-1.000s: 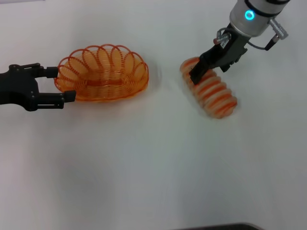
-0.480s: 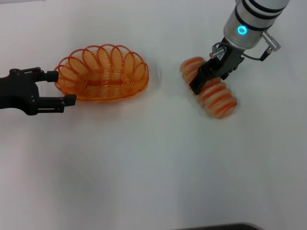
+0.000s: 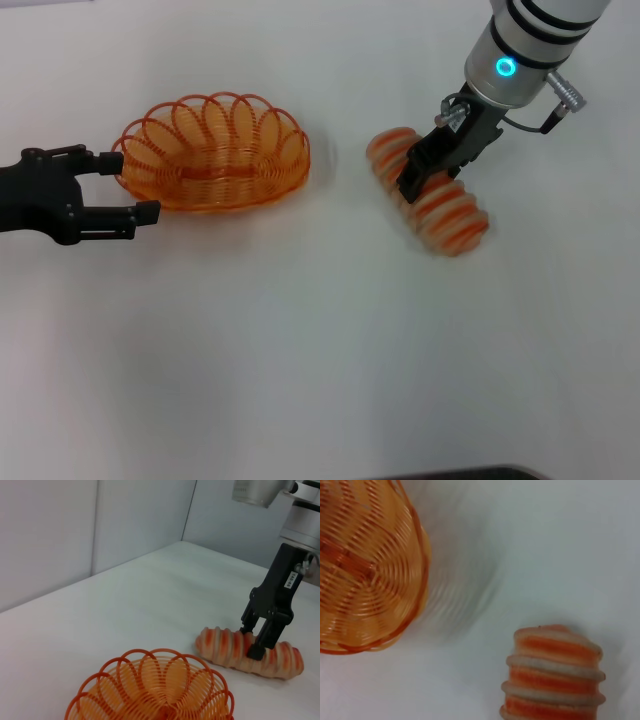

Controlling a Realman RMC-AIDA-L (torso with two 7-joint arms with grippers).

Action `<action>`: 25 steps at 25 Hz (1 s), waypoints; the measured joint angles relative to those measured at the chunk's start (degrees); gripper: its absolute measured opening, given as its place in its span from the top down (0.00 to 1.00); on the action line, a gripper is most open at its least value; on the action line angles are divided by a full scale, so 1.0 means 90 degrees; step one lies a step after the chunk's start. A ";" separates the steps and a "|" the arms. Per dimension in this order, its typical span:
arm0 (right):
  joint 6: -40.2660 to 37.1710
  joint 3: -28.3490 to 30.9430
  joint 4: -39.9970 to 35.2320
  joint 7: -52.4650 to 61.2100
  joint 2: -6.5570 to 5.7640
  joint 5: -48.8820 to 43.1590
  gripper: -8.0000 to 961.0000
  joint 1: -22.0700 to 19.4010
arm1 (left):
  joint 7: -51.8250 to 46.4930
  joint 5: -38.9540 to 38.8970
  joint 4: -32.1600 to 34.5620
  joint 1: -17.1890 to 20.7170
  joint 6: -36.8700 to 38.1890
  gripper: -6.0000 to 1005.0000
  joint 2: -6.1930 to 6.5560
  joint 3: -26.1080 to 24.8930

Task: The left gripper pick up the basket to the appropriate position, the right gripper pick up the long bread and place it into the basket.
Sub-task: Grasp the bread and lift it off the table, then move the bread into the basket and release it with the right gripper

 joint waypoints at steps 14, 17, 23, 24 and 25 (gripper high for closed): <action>-0.0237 0.0061 -0.0857 -0.0173 -0.0030 0.0050 0.41 -0.0392 | 0.0003 -0.0003 0.0012 0.0027 0.0055 0.13 -0.0016 -0.0010; -0.0342 0.0122 -0.1334 -0.0270 -0.0060 0.0221 0.44 -0.0607 | 0.0004 -0.0002 0.0011 0.0031 0.0046 0.13 -0.0011 -0.0014; -0.0649 0.0882 -0.1800 -0.0808 -0.0278 0.0804 0.50 -0.0696 | -0.0020 0.0003 0.0007 0.0030 0.0025 0.13 -0.0001 -0.0006; -0.0660 0.1020 -0.1822 -0.0933 -0.0311 0.0881 0.51 -0.0691 | -0.0024 0.0010 0.0007 0.0030 0.0028 0.13 0.0003 -0.0005; -0.0653 0.1161 -0.1829 -0.1105 -0.0355 0.0962 0.51 -0.0679 | -0.0031 0.0032 0.0008 0.0027 0.0043 0.13 0.0008 -0.0002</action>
